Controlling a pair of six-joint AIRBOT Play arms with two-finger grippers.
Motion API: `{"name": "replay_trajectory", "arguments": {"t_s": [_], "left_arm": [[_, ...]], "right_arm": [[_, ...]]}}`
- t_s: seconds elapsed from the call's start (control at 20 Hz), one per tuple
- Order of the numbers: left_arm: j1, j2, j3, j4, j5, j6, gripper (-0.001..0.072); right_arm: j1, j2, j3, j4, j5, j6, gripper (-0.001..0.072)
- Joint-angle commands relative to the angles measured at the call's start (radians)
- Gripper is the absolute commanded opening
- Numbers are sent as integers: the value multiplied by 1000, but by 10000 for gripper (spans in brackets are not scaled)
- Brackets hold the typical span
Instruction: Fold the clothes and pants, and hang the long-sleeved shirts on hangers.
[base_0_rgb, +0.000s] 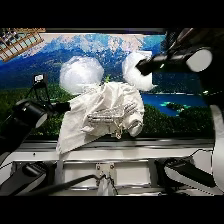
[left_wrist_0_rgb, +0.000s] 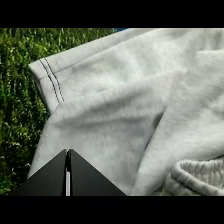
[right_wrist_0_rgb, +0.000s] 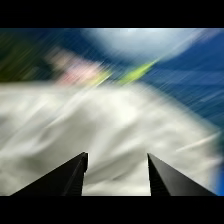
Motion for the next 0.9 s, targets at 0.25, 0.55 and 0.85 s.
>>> {"name": "replay_trajectory", "arguments": {"t_s": [0.25,0.55,0.85], "left_arm": [[-16,256,-146,183,-109,-84,39],[-18,263,-151,126,-119,-44,40],[-18,215,-151,-458,203,645,466]], "right_arm": [[418,-119,-282,13,-135,-11,706],[469,-270,-129,11,-146,4,692],[221,-95,-117,7,-283,186,634]]}}
